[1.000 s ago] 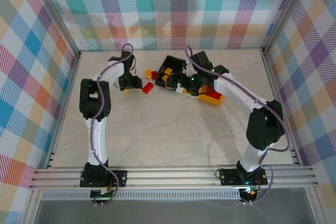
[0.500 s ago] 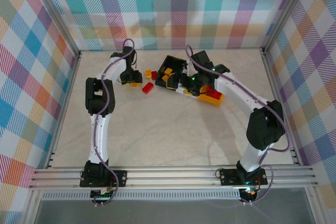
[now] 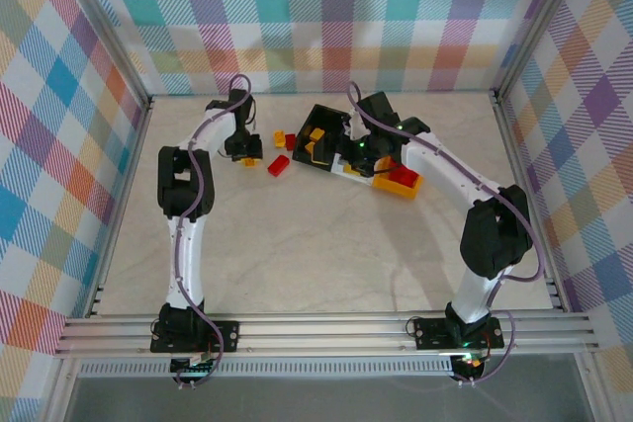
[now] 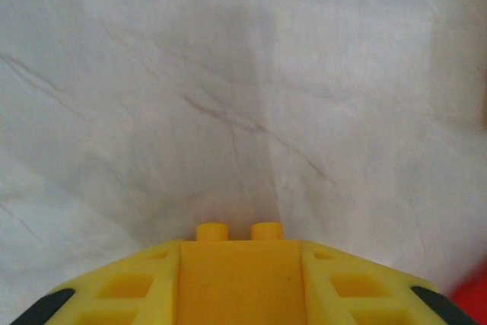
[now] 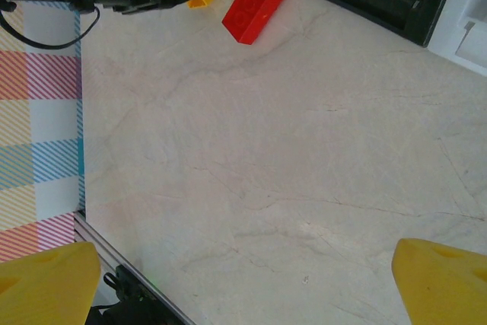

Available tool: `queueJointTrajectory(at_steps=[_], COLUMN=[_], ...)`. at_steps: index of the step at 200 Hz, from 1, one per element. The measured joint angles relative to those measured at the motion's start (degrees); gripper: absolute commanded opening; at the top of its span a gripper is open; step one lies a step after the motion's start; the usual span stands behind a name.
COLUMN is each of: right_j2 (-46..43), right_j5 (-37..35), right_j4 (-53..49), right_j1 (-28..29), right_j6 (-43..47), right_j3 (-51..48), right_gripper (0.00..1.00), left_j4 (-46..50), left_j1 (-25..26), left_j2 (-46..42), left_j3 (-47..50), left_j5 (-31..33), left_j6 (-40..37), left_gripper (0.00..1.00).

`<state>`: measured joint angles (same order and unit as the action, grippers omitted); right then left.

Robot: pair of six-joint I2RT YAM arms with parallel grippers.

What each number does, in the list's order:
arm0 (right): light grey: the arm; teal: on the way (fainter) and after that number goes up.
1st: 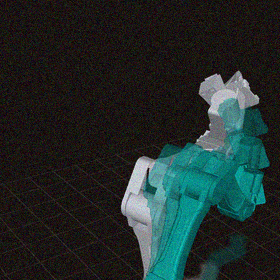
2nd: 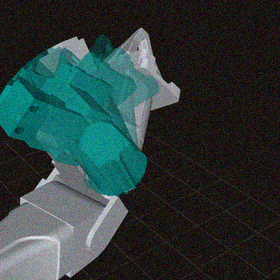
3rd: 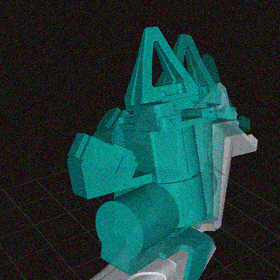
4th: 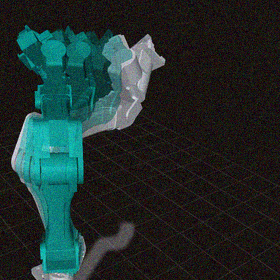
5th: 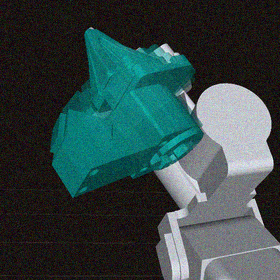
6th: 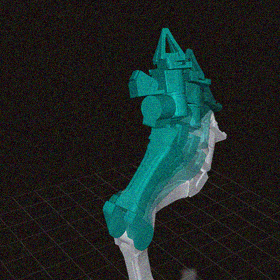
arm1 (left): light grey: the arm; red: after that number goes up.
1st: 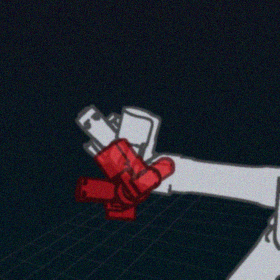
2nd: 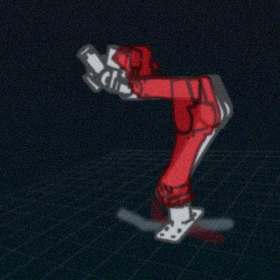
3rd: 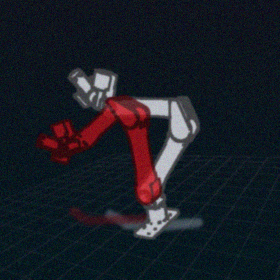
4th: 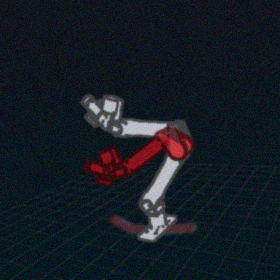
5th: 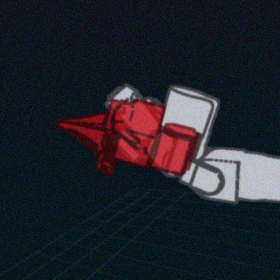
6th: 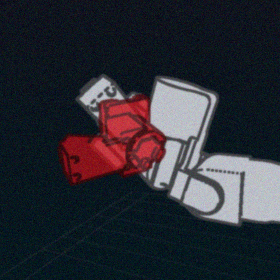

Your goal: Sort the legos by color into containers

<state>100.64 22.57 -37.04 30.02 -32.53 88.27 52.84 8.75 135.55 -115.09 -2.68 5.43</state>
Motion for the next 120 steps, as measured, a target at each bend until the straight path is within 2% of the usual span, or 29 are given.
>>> queueJointTrajectory(at_steps=[37,66,93,120], right_j2=[-4.9,-11.1,-13.5,-14.6], right_j5=[-0.7,-1.5,-2.0,-2.4], right_j4=[0.9,1.6,2.4,3.2], right_j1=[-1.8,-4.6,-5.2,-5.2], right_j6=[-0.3,-1.1,-1.6,-2.2], right_j3=[-5.0,-9.7,-11.5,-13.2], right_gripper=[0.99,0.99,0.98,0.99], left_j4=[1.1,0.7,0.3,0.7], left_j1=[0.5,2.8,6.6,10.2], left_j2=[-6.3,-11.8,-11.4,-4.6], left_j3=[5.1,4.5,-2.0,-14.6], left_j5=[-5.8,-9.5,-12.1,-13.4], left_j6=[3.8,7.1,9.8,11.0], left_gripper=[0.37,0.38,0.38,0.39])
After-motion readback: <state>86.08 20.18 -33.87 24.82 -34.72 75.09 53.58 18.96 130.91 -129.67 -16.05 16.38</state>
